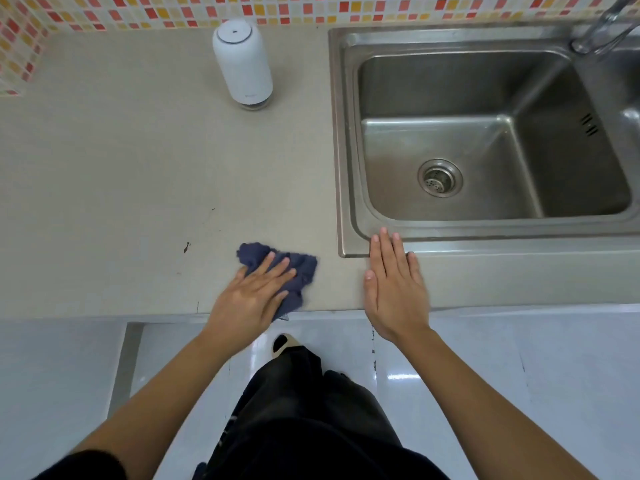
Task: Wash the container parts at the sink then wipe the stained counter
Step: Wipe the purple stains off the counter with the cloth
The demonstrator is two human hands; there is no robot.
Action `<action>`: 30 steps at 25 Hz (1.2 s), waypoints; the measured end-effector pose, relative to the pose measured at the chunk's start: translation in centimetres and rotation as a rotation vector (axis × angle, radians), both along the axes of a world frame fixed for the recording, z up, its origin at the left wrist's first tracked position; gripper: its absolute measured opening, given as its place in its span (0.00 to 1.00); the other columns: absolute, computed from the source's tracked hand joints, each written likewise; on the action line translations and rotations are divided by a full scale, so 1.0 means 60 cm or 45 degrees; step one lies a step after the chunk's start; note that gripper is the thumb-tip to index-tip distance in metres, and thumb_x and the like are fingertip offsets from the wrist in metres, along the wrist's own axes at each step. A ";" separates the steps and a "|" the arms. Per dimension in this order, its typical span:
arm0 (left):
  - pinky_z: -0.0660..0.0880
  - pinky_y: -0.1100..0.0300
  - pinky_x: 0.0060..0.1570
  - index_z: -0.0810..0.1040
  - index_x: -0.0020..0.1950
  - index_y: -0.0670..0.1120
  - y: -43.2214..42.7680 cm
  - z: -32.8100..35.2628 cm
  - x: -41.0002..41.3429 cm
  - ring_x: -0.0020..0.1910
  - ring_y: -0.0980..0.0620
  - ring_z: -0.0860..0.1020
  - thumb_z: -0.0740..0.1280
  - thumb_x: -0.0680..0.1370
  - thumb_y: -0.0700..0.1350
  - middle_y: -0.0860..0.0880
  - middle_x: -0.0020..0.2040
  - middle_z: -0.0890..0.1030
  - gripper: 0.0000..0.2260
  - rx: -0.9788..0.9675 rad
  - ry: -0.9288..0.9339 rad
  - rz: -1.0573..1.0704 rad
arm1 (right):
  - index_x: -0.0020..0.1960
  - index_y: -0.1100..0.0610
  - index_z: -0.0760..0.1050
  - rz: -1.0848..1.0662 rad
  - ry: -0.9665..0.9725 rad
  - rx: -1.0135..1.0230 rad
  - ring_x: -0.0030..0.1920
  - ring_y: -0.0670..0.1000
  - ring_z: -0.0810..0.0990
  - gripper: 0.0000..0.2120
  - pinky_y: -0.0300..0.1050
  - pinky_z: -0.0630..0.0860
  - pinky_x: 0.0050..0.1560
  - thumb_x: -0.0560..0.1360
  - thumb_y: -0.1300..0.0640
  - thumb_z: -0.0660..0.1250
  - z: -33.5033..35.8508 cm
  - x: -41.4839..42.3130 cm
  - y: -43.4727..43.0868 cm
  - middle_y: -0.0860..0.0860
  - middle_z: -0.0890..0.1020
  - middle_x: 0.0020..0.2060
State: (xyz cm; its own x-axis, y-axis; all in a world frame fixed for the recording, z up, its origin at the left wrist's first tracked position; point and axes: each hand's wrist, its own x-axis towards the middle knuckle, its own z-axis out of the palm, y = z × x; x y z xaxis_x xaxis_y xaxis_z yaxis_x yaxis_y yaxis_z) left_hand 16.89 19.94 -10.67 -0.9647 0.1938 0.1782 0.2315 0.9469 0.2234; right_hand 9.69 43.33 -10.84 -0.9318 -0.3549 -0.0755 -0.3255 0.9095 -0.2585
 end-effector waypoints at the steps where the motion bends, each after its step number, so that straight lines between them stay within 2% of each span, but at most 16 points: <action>1: 0.68 0.48 0.61 0.77 0.62 0.41 0.000 -0.001 -0.026 0.65 0.41 0.72 0.51 0.82 0.50 0.43 0.63 0.77 0.20 0.015 -0.008 0.079 | 0.75 0.59 0.46 -0.011 0.019 0.002 0.75 0.50 0.44 0.28 0.50 0.44 0.74 0.77 0.50 0.37 -0.001 -0.001 -0.001 0.52 0.49 0.76; 4: 0.71 0.41 0.58 0.77 0.62 0.40 0.064 -0.004 -0.114 0.66 0.39 0.72 0.52 0.78 0.48 0.41 0.64 0.76 0.21 0.100 -0.126 0.376 | 0.75 0.60 0.50 -0.037 0.043 0.026 0.76 0.52 0.49 0.28 0.52 0.48 0.73 0.77 0.52 0.40 -0.006 -0.001 -0.003 0.53 0.54 0.76; 6: 0.73 0.42 0.57 0.78 0.61 0.41 0.118 -0.007 -0.121 0.64 0.41 0.74 0.54 0.78 0.48 0.42 0.62 0.78 0.20 0.091 -0.101 0.375 | 0.75 0.60 0.50 -0.022 0.048 0.051 0.76 0.53 0.48 0.29 0.52 0.47 0.73 0.76 0.51 0.39 -0.007 -0.002 -0.003 0.54 0.53 0.76; 8: 0.73 0.46 0.58 0.78 0.61 0.41 0.132 -0.011 -0.082 0.63 0.44 0.75 0.55 0.79 0.47 0.43 0.61 0.79 0.18 0.044 -0.035 0.253 | 0.75 0.59 0.48 -0.001 0.029 0.064 0.76 0.52 0.45 0.30 0.51 0.44 0.73 0.76 0.51 0.36 -0.005 -0.003 -0.002 0.53 0.51 0.76; 11: 0.65 0.50 0.64 0.78 0.61 0.41 0.088 -0.017 0.008 0.65 0.46 0.73 0.51 0.83 0.47 0.44 0.63 0.78 0.19 -0.001 0.035 0.181 | 0.75 0.60 0.45 -0.044 -0.004 0.037 0.75 0.51 0.41 0.31 0.50 0.39 0.72 0.75 0.50 0.34 0.004 0.003 -0.015 0.54 0.48 0.76; 13: 0.62 0.51 0.66 0.77 0.63 0.42 0.038 -0.024 0.055 0.67 0.48 0.71 0.51 0.83 0.48 0.45 0.64 0.77 0.19 -0.050 0.068 0.254 | 0.75 0.60 0.45 -0.013 -0.015 -0.015 0.74 0.50 0.40 0.30 0.50 0.39 0.73 0.75 0.50 0.36 0.012 0.016 -0.048 0.53 0.47 0.76; 16: 0.59 0.53 0.68 0.73 0.66 0.42 -0.069 -0.027 0.111 0.73 0.56 0.60 0.50 0.83 0.49 0.46 0.67 0.72 0.19 0.002 0.060 0.469 | 0.75 0.60 0.44 0.137 -0.050 -0.087 0.75 0.48 0.39 0.30 0.46 0.35 0.73 0.75 0.50 0.37 0.019 0.035 -0.139 0.50 0.43 0.75; 17: 0.60 0.52 0.67 0.73 0.65 0.41 -0.110 -0.026 0.126 0.73 0.56 0.60 0.50 0.83 0.50 0.46 0.67 0.72 0.20 0.012 0.053 0.532 | 0.75 0.60 0.44 0.162 -0.057 -0.103 0.74 0.48 0.39 0.30 0.45 0.33 0.72 0.75 0.50 0.36 0.021 0.035 -0.169 0.50 0.42 0.74; 21: 0.67 0.44 0.61 0.75 0.64 0.38 -0.262 -0.009 0.131 0.68 0.44 0.69 0.51 0.82 0.48 0.40 0.65 0.75 0.20 0.078 0.000 0.735 | 0.75 0.59 0.42 0.144 -0.057 -0.103 0.73 0.45 0.36 0.31 0.42 0.29 0.69 0.74 0.49 0.35 0.019 0.021 -0.245 0.50 0.41 0.74; 23: 0.69 0.41 0.60 0.74 0.64 0.37 -0.309 -0.004 0.079 0.68 0.40 0.69 0.54 0.80 0.45 0.38 0.65 0.75 0.18 0.111 -0.038 0.903 | 0.75 0.59 0.42 0.096 -0.060 -0.101 0.73 0.45 0.36 0.31 0.43 0.30 0.70 0.74 0.49 0.35 0.014 0.015 -0.258 0.50 0.43 0.75; 25: 0.69 0.41 0.61 0.74 0.64 0.36 -0.302 -0.004 -0.001 0.68 0.38 0.69 0.53 0.79 0.45 0.37 0.65 0.74 0.20 0.149 -0.080 1.005 | 0.74 0.58 0.40 0.076 -0.077 -0.096 0.73 0.45 0.36 0.30 0.43 0.30 0.70 0.74 0.48 0.34 0.011 0.013 -0.261 0.51 0.45 0.76; 28: 0.71 0.43 0.59 0.76 0.62 0.36 -0.180 -0.009 -0.067 0.64 0.37 0.73 0.52 0.79 0.47 0.38 0.62 0.77 0.22 0.152 0.001 0.731 | 0.74 0.58 0.41 0.004 -0.075 -0.117 0.73 0.45 0.38 0.30 0.43 0.32 0.71 0.74 0.49 0.35 0.011 0.013 -0.262 0.51 0.46 0.76; 30: 0.73 0.46 0.57 0.76 0.63 0.40 -0.094 -0.007 -0.033 0.64 0.42 0.74 0.53 0.79 0.48 0.42 0.62 0.78 0.20 0.068 -0.021 0.508 | 0.75 0.59 0.44 -0.079 -0.070 -0.145 0.73 0.45 0.39 0.31 0.43 0.33 0.71 0.74 0.49 0.35 0.012 0.014 -0.262 0.52 0.47 0.76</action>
